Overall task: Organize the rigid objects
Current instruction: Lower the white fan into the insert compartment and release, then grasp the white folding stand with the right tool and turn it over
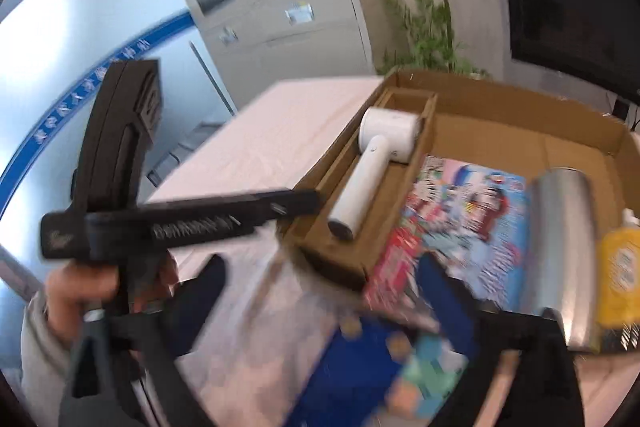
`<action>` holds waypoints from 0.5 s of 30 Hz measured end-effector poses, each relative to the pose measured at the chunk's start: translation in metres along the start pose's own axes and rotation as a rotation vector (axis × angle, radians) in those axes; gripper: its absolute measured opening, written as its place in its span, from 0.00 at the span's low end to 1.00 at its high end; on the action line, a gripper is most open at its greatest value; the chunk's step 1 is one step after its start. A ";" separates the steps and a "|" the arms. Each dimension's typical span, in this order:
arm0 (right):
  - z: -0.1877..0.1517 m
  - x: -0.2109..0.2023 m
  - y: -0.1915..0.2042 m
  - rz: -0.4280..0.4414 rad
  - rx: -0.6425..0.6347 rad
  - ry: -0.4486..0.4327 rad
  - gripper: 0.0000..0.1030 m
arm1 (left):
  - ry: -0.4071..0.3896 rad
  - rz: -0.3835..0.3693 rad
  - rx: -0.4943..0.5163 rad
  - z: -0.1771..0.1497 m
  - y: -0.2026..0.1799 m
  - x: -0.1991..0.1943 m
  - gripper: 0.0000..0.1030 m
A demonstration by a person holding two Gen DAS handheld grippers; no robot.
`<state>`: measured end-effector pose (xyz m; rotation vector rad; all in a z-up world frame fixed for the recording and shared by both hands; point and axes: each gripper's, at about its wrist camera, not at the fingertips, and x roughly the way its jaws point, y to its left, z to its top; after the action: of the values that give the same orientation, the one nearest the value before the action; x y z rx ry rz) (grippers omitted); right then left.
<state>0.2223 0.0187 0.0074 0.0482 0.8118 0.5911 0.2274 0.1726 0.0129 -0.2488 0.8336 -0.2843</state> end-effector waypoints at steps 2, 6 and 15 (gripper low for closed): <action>-0.029 -0.034 -0.010 -0.026 -0.016 -0.037 0.99 | -0.103 0.034 0.034 -0.021 -0.012 -0.028 0.96; -0.087 -0.048 -0.028 -0.010 0.045 0.052 1.00 | -0.027 -0.097 0.024 -0.060 -0.028 -0.029 0.97; -0.128 -0.020 -0.013 -0.067 0.019 0.168 0.96 | 0.175 -0.167 -0.097 -0.098 -0.033 0.025 0.84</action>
<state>0.1285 -0.0258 -0.0715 -0.0112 0.9784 0.5288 0.1644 0.1226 -0.0574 -0.3892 1.0027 -0.4268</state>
